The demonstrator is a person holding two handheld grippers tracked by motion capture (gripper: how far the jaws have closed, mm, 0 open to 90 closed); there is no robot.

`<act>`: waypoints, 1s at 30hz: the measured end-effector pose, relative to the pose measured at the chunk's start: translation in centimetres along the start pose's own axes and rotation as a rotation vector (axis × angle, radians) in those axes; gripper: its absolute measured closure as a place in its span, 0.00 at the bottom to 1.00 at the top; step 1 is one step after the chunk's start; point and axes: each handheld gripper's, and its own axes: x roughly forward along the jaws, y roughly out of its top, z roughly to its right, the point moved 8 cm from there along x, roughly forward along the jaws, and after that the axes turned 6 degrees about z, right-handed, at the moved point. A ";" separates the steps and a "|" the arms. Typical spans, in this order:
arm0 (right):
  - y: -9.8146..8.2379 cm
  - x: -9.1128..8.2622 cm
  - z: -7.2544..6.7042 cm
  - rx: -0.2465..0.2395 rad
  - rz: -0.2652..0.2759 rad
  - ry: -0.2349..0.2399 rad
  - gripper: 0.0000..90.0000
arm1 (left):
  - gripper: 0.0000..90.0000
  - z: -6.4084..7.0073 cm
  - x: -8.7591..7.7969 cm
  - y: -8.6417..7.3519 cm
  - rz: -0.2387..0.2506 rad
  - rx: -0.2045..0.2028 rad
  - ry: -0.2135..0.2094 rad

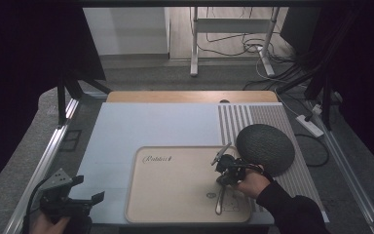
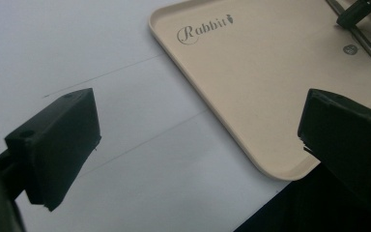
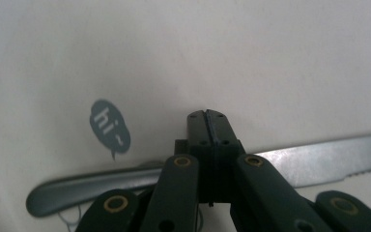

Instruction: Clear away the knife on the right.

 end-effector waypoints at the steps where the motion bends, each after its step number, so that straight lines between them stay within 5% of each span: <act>1: -0.3 -0.1 0.1 0.007 0.001 0.001 1.00 | 0.02 0.0 0.0 0.0 0.000 0.000 0.000; 21: -3.3 -1.7 1.5 0.085 0.007 0.000 1.00 | 0.03 0.0 0.0 0.0 -0.002 0.002 0.002; 27: -2.8 -1.9 1.5 0.149 0.052 0.022 0.88 | 0.03 0.0 0.1 0.0 -0.006 0.007 0.003; 30: -2.5 -2.2 1.4 0.141 0.075 0.017 0.82 | 0.03 0.1 0.1 0.0 -0.005 0.007 0.002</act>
